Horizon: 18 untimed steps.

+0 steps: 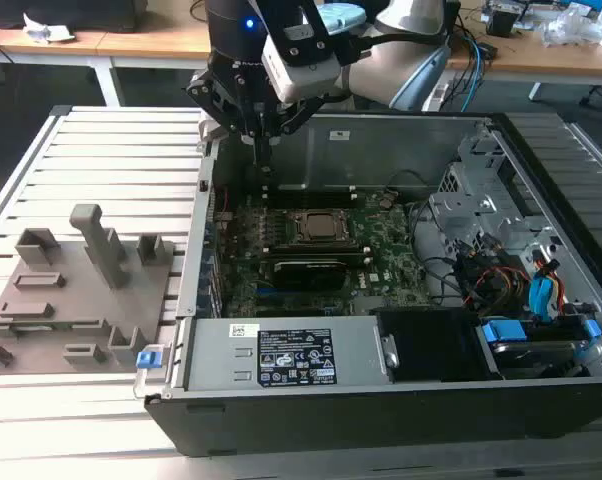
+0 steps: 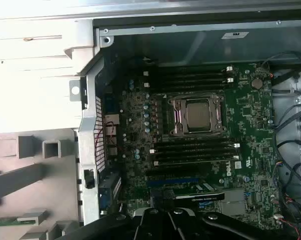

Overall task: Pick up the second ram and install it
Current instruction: 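Reach for the second ram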

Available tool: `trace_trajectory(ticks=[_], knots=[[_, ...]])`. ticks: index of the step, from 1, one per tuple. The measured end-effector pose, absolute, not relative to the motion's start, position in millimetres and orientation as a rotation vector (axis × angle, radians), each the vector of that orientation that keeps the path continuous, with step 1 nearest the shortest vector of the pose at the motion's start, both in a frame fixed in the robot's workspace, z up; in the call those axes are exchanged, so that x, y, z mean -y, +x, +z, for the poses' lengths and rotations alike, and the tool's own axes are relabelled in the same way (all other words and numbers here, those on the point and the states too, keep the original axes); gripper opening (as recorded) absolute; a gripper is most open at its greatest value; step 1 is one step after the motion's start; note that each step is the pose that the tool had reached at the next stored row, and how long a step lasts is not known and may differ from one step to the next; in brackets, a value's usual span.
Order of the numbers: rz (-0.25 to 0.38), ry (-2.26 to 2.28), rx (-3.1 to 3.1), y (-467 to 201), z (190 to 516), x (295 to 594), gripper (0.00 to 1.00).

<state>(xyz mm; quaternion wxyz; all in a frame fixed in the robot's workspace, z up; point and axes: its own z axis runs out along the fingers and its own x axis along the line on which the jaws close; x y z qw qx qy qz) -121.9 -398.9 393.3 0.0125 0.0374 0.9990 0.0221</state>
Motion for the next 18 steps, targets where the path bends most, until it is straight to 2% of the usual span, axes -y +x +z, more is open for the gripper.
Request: trace_trajectory(ticks=[18], knots=[[0.069, 0.117, -3.114, -150.6, 393.3, 398.9, 0.11]])
